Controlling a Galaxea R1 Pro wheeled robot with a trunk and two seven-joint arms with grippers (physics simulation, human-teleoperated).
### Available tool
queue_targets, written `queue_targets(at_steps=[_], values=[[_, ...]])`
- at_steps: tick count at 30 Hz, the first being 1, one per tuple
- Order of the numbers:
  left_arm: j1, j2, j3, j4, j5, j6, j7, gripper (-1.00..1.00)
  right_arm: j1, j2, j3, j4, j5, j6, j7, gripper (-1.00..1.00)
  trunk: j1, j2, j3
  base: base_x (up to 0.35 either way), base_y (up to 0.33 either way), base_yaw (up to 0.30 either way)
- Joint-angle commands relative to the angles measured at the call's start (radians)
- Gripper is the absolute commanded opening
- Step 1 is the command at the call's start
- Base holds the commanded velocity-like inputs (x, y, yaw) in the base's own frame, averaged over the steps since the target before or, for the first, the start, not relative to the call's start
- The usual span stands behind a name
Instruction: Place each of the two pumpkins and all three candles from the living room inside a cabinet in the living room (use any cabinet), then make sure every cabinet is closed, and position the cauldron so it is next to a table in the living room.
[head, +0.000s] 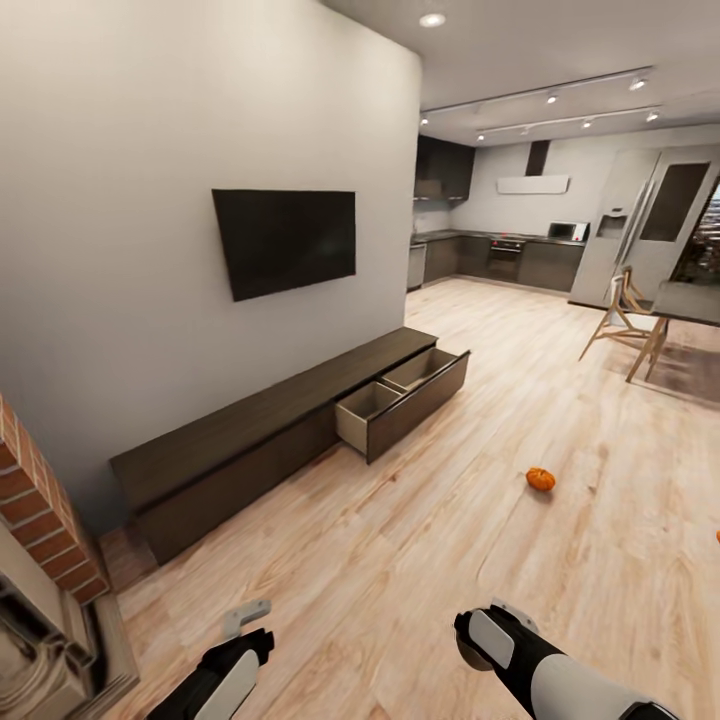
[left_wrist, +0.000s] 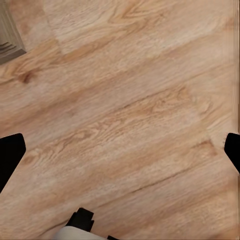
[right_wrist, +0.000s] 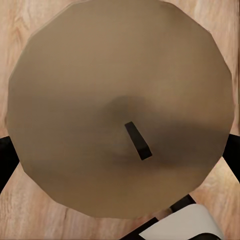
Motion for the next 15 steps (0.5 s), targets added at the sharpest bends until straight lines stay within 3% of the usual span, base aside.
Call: queue_targets(at_steps=[1,15], values=[[-0.001,0.002,-0.006,-0.002,0.004,0.004,0.008,1.00,-0.001,0.000,0.007,-0.001,0.001,0.006,-0.006,-1.00,0.000,-0.001,-0.001,0.000,0.000,-0.257],[-0.001,0.002,-0.006,-0.002,0.005,0.004,0.008,1.00,-0.001,-0.001,0.006,-0.001,0.001,0.006,-0.007,-1.00,0.000,-0.001,0.010,0.000,0.000,-0.257]])
